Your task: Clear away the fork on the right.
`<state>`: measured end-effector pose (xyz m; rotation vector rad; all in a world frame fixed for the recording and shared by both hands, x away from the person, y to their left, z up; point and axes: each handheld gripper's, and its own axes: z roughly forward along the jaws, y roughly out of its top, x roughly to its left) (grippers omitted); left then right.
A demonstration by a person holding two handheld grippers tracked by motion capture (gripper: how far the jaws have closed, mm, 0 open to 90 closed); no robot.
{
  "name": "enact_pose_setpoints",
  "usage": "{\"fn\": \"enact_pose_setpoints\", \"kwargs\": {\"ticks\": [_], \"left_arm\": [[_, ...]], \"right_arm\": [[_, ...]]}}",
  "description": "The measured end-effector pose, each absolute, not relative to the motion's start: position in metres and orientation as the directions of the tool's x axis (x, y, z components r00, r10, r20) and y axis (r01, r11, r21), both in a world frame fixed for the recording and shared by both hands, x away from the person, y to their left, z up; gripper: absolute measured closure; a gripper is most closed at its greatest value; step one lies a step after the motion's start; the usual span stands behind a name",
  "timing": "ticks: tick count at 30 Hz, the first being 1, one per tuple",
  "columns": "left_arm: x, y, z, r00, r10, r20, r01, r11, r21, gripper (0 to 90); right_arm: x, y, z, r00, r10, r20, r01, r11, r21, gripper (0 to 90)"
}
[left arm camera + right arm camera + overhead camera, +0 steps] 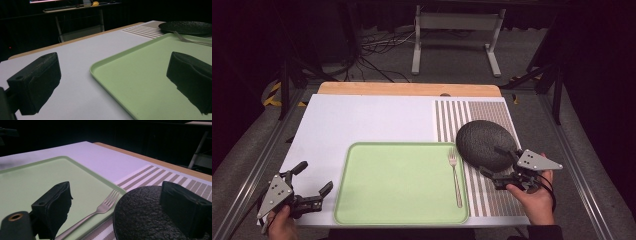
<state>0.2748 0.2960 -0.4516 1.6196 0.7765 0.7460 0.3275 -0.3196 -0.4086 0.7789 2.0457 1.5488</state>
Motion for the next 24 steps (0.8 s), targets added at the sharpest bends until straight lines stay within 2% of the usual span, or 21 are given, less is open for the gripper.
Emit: {"fn": "enact_pose_setpoints", "kwargs": {"ticks": [4, 8, 14, 24], "left_arm": [[0.275, 0.296, -0.452, 0.581, 0.811, 0.065, 0.097, -0.148, 0.984, 0.0], [0.275, 0.296, -0.452, 0.581, 0.811, 0.065, 0.096, -0.148, 0.984, 0.0], [0.275, 0.296, -0.452, 0.583, 0.810, 0.065, 0.096, -0.148, 0.984, 0.0], [0.275, 0.297, -0.451, 0.586, 0.808, 0.065, 0.097, -0.150, 0.984, 0.0]], "right_arm": [[0.326, -0.326, -0.416, -0.727, 0.687, -0.020, 0.164, 0.202, 0.966, 8.9], [0.325, -0.332, -0.427, -0.725, 0.689, -0.004, 0.184, 0.199, 0.963, 1.0], [0.324, -0.336, -0.438, -0.742, 0.670, 0.012, 0.221, 0.228, 0.948, 1.5], [0.321, -0.341, -0.447, -0.725, 0.687, 0.045, 0.240, 0.191, 0.952, 1.2]]}}
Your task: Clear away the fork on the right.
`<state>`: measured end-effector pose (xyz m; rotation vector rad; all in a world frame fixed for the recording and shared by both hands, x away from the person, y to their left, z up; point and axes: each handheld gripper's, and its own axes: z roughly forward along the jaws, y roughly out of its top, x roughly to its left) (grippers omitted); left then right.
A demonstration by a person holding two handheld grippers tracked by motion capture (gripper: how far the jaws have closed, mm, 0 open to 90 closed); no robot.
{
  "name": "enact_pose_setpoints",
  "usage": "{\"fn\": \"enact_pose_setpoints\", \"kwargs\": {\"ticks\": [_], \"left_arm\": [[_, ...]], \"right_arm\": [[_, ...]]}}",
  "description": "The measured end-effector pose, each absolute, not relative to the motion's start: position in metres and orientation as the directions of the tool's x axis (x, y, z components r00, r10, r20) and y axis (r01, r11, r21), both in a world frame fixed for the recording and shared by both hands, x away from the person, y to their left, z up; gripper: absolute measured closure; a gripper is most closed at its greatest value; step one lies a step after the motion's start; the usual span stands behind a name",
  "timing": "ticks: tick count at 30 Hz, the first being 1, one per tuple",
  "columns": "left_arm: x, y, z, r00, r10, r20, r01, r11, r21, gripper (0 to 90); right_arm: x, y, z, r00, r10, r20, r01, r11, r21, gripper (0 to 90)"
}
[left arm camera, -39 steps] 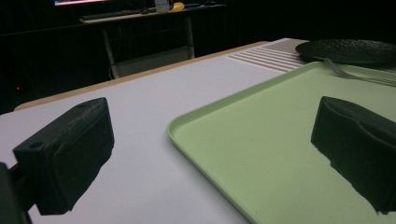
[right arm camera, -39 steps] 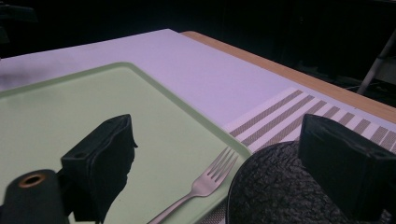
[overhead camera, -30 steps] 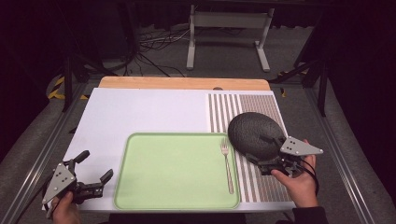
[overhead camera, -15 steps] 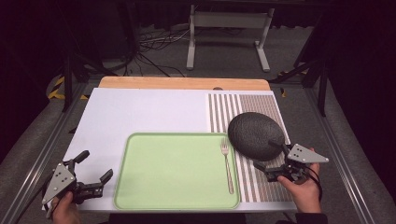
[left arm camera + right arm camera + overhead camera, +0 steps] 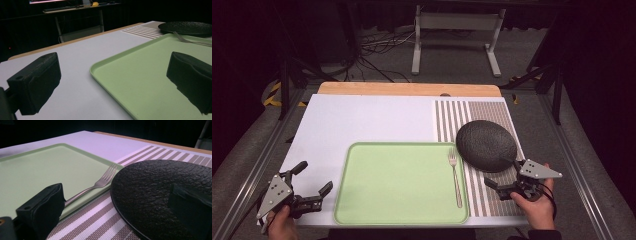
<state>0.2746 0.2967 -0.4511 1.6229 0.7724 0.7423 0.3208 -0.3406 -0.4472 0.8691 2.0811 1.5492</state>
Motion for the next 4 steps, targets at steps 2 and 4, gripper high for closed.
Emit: {"fn": "enact_pose_setpoints", "kwargs": {"ticks": [2, 4], "left_arm": [[0.2746, 0.2967, -0.4511, 0.585, 0.808, 0.066, 0.096, -0.150, 0.984, 0.0], [0.2746, 0.2967, -0.4511, 0.585, 0.808, 0.066, 0.096, -0.151, 0.984, 0.0]], "right_arm": [[0.3207, -0.3422, -0.4474, -0.723, 0.689, 0.050, 0.237, 0.180, 0.955, 1.2], [0.3202, -0.3431, -0.4475, -0.718, 0.694, 0.057, 0.242, 0.173, 0.955, 1.2]]}}
